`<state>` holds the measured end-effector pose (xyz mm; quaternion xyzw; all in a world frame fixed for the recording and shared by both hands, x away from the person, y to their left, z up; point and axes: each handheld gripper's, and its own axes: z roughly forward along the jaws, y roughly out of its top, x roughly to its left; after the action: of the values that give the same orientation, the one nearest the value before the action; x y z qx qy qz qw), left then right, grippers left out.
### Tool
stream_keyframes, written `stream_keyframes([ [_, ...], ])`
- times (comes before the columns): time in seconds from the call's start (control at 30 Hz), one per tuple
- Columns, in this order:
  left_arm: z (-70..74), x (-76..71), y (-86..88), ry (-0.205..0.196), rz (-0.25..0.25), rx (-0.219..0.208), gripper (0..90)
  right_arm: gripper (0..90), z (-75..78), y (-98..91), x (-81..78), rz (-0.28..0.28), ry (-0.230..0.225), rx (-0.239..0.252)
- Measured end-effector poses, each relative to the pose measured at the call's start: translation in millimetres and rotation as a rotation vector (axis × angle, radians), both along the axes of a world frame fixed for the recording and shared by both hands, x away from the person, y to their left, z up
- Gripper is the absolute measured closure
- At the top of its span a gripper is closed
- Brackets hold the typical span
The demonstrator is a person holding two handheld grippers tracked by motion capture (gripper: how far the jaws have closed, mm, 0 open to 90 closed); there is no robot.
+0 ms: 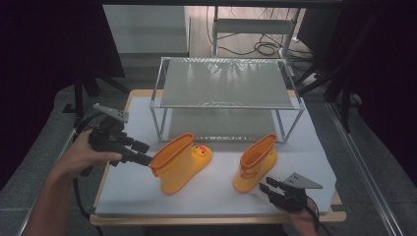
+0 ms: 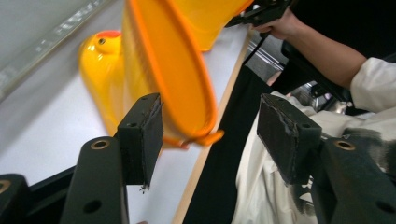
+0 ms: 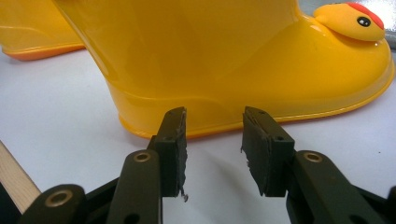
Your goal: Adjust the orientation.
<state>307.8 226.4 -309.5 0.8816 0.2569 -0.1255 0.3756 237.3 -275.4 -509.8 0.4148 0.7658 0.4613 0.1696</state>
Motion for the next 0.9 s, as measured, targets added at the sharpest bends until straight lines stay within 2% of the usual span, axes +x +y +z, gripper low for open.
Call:
stream_keyframes([
  [0.3, 14.8, 13.6, -34.6, 0.004, -0.052, 0.032, 42.0, 59.1, 0.3, -0.9, 0.3, -0.001, 0.005, 0.001],
  [0.43, 16.9, 20.6, -53.7, 0.013, -0.086, 0.048, 42.1, 59.1, -0.1, -0.6, 0.4, 0.001, 0.005, -0.001],
  [0.9, 17.4, 40.9, -109.8, 0.041, -0.16, 0.079, 42.1, 59.1, 0.0, -2.1, 0.5, -0.005, 0.004, 0.008],
])
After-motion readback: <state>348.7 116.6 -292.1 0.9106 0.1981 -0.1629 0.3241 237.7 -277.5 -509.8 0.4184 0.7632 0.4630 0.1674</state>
